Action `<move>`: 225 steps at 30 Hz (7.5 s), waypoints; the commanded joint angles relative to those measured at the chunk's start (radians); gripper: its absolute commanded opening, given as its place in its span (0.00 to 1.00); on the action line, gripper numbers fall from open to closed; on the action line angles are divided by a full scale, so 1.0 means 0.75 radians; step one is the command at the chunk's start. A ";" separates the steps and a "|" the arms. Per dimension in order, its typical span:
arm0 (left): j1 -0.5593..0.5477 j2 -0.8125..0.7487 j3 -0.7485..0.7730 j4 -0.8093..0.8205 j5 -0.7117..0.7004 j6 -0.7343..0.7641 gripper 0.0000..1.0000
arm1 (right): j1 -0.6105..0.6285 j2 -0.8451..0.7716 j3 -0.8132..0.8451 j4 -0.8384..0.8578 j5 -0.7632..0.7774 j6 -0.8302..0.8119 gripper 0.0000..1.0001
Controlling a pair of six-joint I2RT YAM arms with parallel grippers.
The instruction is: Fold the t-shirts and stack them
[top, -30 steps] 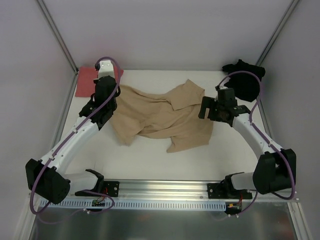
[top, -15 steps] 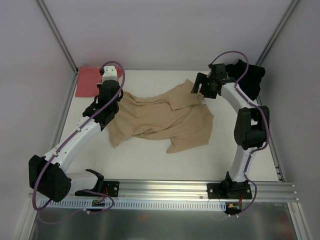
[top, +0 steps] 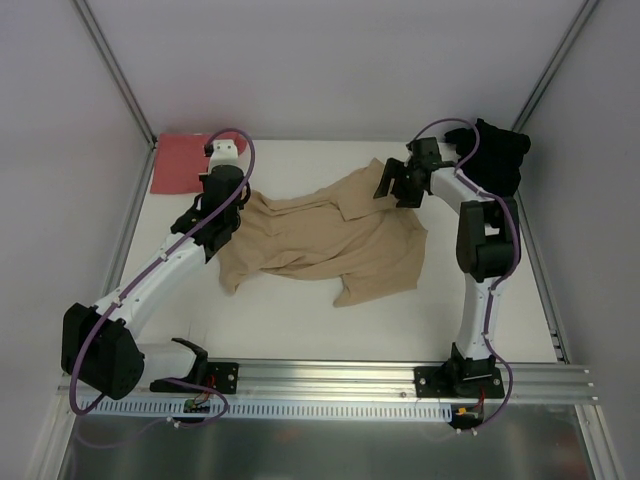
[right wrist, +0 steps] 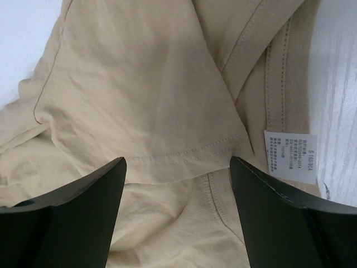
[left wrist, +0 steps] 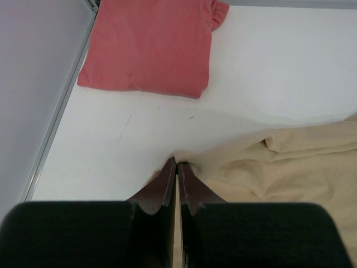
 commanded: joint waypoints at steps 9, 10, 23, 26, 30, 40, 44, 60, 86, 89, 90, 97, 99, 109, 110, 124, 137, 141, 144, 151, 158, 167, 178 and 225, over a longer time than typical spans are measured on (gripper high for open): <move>0.004 0.001 0.007 0.028 0.008 -0.005 0.00 | -0.071 -0.009 0.003 0.013 -0.012 -0.031 0.80; 0.004 0.003 0.007 0.028 0.006 -0.007 0.00 | -0.073 -0.005 0.003 0.015 -0.016 -0.029 0.80; 0.004 0.020 0.009 0.036 -0.002 0.001 0.00 | -0.075 0.054 0.005 0.045 -0.059 0.009 0.77; 0.002 0.022 0.005 0.036 0.000 -0.001 0.00 | -0.075 0.046 0.001 0.041 -0.061 0.005 0.76; 0.004 0.022 0.007 0.036 -0.002 -0.003 0.00 | -0.075 0.013 -0.015 0.041 -0.044 0.001 0.76; 0.004 0.026 0.003 0.036 -0.004 -0.005 0.00 | -0.075 -0.032 0.030 -0.006 -0.028 -0.001 0.76; 0.004 0.026 0.007 0.036 -0.008 -0.001 0.00 | -0.071 -0.048 0.019 -0.004 -0.030 0.007 0.76; 0.002 0.036 0.003 0.036 -0.006 -0.011 0.00 | -0.044 -0.087 0.081 -0.057 -0.001 -0.013 0.79; 0.004 0.049 0.003 0.036 -0.015 -0.003 0.00 | -0.024 0.038 0.060 -0.014 -0.014 -0.005 0.78; 0.002 0.049 0.003 0.036 -0.013 -0.005 0.00 | -0.026 0.044 0.058 -0.008 -0.012 -0.005 0.78; 0.002 0.051 0.003 0.036 -0.013 -0.005 0.00 | -0.026 0.046 0.060 -0.008 -0.012 -0.007 0.78; 0.002 0.053 0.003 0.038 -0.011 -0.005 0.00 | -0.026 0.064 0.050 0.002 -0.014 -0.015 0.51; 0.004 0.055 0.001 0.038 -0.013 -0.005 0.00 | -0.026 0.075 0.056 -0.006 -0.028 -0.013 0.29; 0.002 0.055 0.001 0.038 -0.011 -0.009 0.00 | -0.028 0.064 0.048 0.000 -0.030 -0.011 0.01; 0.002 0.055 -0.001 0.038 -0.011 -0.009 0.00 | -0.028 0.032 0.038 0.004 -0.030 -0.013 0.01; 0.002 -0.245 0.037 -0.111 0.130 -0.044 0.00 | -0.028 -0.561 0.176 -0.220 0.064 -0.072 0.00; 0.002 -0.806 0.289 -0.682 0.511 -0.220 0.00 | -0.028 -1.428 0.249 -0.650 0.207 -0.089 0.00; 0.002 -0.992 0.391 -0.862 0.689 -0.250 0.00 | -0.028 -1.702 0.277 -0.827 0.234 -0.070 0.01; 0.004 -1.100 0.493 -0.958 0.862 -0.265 0.00 | -0.028 -1.896 0.318 -0.901 0.215 -0.081 0.00; 0.006 -1.150 0.888 -1.187 1.016 -0.301 0.00 | -0.028 -1.967 0.728 -1.161 0.201 -0.103 0.00; 0.006 -1.054 1.168 -1.226 1.051 -0.320 0.00 | -0.028 -1.879 0.960 -1.082 0.158 -0.044 0.00; 0.002 -0.974 0.954 -1.012 0.892 -0.240 0.00 | -0.028 -1.683 0.648 -0.722 0.221 -0.085 0.00; 0.004 -0.566 0.236 -0.355 0.708 -0.173 0.00 | -0.036 -1.100 0.005 -0.125 0.213 -0.105 0.00; 0.229 -0.065 -0.244 0.265 0.672 -0.375 0.99 | 0.036 -0.449 -0.165 0.395 0.242 -0.126 1.00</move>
